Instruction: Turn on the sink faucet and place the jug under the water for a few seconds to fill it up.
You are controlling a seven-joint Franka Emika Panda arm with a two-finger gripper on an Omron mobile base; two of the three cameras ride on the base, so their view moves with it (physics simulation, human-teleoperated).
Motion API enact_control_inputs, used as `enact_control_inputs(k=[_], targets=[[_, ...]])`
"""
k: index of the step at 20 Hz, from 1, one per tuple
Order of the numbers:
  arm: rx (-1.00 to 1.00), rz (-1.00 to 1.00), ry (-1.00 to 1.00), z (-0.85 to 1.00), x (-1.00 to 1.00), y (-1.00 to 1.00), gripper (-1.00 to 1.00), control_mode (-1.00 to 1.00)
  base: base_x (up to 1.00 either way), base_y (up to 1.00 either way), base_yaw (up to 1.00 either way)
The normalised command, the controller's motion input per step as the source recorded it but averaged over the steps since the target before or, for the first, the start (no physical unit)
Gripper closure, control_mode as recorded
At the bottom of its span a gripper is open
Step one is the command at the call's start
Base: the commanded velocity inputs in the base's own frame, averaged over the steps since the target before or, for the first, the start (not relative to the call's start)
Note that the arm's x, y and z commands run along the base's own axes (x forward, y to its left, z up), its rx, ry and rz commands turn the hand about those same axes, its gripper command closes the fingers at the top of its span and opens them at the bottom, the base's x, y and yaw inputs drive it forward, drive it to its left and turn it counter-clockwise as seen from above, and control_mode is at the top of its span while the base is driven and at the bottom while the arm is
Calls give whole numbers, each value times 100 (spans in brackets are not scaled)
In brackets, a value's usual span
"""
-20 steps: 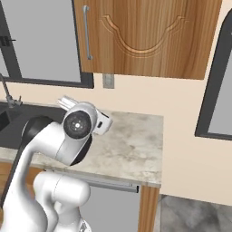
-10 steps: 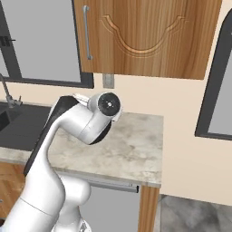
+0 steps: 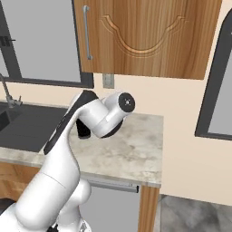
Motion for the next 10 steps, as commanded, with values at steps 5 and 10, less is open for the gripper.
enact_control_inputs(k=[5,10], targets=[[-4,9,8,-35,49,0,-100,-100,0,0,0],[-6,4,1,-45,26,0,-100,-100,0,0,0]])
